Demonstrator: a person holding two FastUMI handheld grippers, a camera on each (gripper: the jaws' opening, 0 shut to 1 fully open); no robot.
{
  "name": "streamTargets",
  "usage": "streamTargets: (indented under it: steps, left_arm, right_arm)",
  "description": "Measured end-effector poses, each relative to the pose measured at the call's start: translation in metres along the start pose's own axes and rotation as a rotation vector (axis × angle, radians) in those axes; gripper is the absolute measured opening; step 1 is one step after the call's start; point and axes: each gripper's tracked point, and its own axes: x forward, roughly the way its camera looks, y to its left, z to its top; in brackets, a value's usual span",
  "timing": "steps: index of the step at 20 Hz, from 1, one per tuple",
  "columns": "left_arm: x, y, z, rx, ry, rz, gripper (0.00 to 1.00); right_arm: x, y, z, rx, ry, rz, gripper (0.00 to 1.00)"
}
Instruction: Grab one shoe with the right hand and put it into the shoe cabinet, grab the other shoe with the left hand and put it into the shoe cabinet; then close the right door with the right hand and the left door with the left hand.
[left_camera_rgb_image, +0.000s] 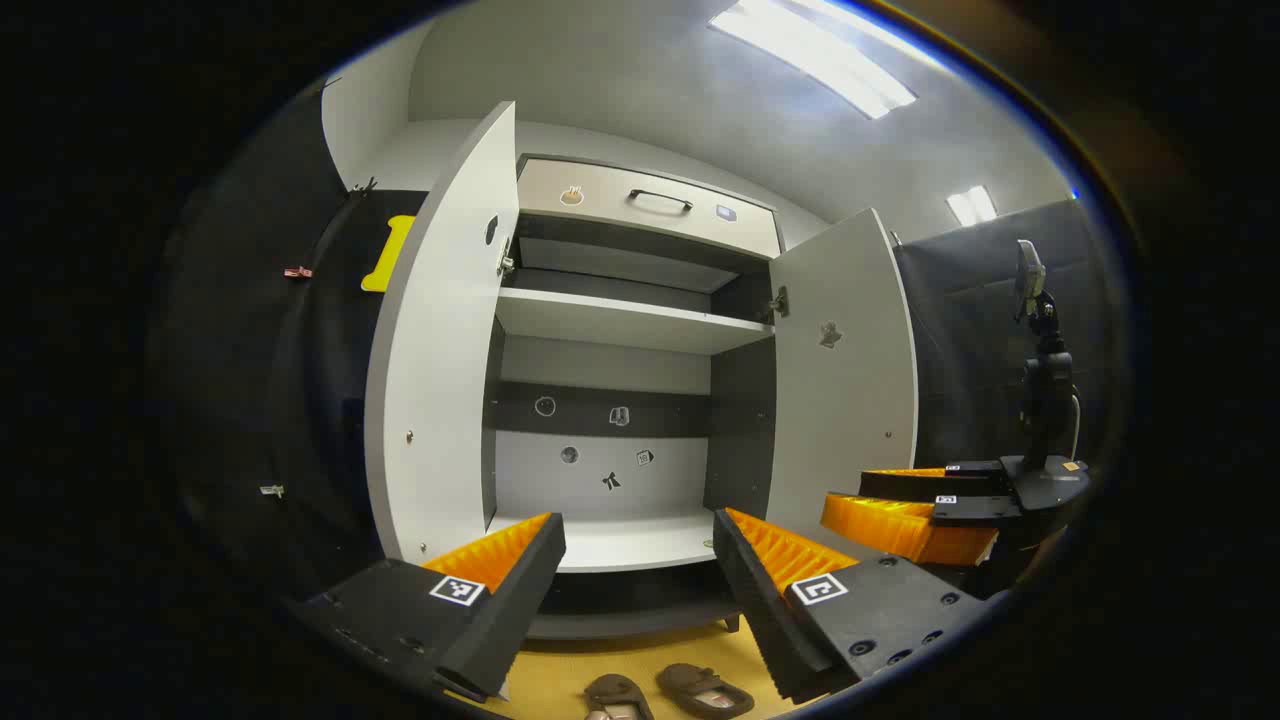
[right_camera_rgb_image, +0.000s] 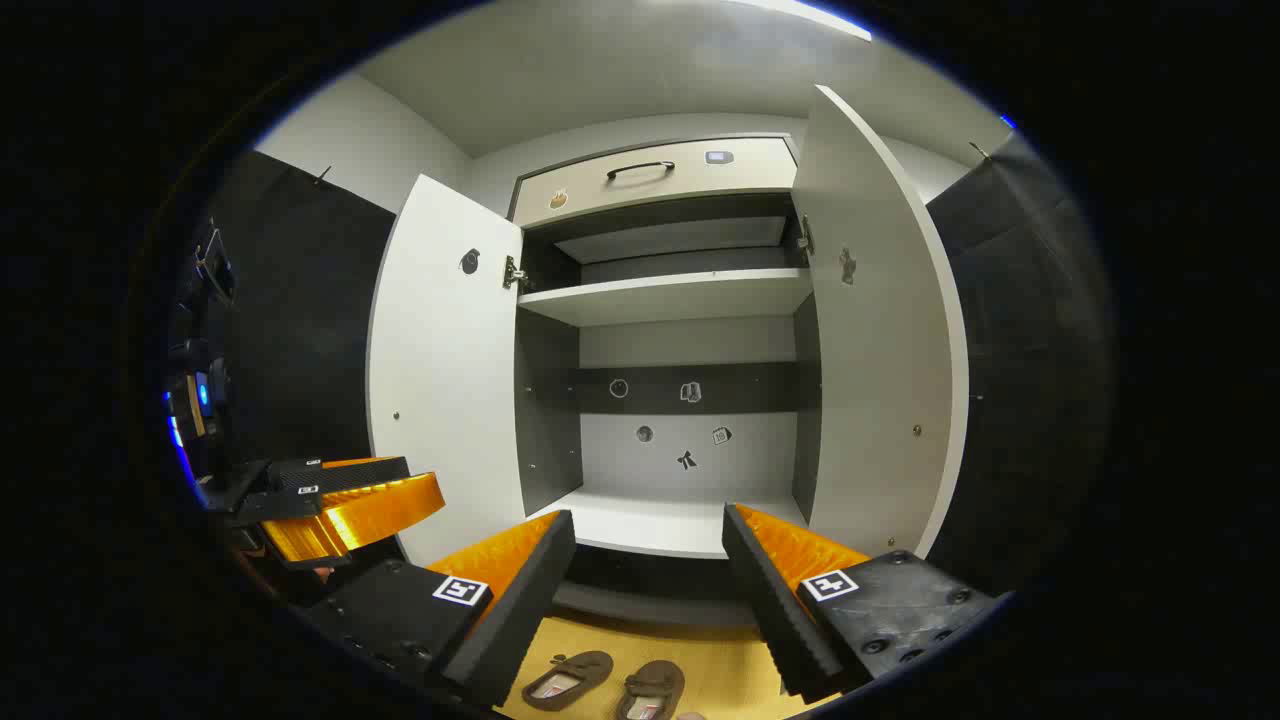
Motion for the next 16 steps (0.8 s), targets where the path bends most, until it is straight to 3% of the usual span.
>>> streamTargets:
  steps: [16]
  left_arm:
    - [-0.0005,0.0043,-0.0024,0.015,0.011,-0.005,0.94]
  right_arm:
    - [-0.0018,-0.0013,-0.0030,0.007,0.028,-0.023,0.98]
